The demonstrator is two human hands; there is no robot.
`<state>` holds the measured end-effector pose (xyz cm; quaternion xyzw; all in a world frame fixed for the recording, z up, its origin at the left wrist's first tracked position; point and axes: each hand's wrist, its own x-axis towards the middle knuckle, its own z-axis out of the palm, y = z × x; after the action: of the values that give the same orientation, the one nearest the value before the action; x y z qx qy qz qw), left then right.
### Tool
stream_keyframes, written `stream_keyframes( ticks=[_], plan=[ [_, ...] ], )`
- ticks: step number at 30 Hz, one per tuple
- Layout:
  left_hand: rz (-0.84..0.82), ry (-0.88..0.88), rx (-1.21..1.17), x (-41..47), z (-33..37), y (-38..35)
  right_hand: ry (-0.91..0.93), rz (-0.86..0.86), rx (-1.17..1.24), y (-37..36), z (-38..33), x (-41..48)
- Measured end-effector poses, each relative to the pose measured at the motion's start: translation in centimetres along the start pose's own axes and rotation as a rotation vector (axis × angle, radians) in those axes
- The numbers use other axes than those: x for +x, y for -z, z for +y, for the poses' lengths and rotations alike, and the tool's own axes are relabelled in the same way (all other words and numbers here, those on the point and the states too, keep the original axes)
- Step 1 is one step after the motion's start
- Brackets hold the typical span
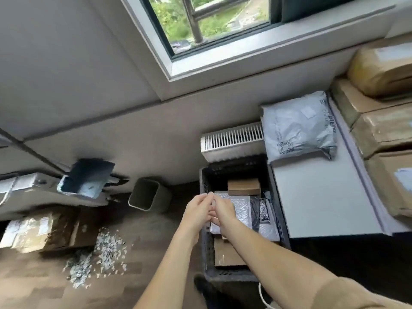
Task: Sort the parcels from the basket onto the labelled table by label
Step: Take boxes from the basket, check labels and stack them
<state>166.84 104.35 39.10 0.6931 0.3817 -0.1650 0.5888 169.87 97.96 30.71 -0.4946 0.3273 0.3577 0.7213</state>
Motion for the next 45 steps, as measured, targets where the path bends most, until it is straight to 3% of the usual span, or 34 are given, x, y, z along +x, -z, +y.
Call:
stream_keyframes(
  ticks=[8, 12, 18, 22, 29, 35, 45],
  plan=[
    [-0.264, 0.149, 0.095, 7.2, -6.6, 3.1, -0.024, 0.327, 0.146, -0.1, 6.3, 2.7],
    [-0.367, 0.290, 0.067, 8.6, -12.1, 3.8, -0.088, 0.390, 0.181, 0.3, 12.0, 2.0],
    [-0.490, 0.433, 0.135, 9.4, -20.9, 1.9, -0.098, 0.565, -0.131, 3.7, 18.3, 3.0],
    [-0.368, 0.469, 0.130, 12.1, -25.0, 0.4, -0.024, 0.514, -0.486, 6.3, 20.1, 6.2],
    [-0.267, 0.538, 0.211, 19.4, -30.0, -1.8, -0.060, 0.499, -0.687, 11.6, 21.9, 16.1],
    [-0.231, 0.509, 0.359, 22.4, -32.1, -4.0, -0.343, 0.377, -0.613, 15.6, 25.0, 22.3],
    [-0.072, 0.411, 0.487, 21.8, -34.7, -6.8, -0.270, 0.539, -0.242, 14.4, 26.3, 23.0]
  ],
)
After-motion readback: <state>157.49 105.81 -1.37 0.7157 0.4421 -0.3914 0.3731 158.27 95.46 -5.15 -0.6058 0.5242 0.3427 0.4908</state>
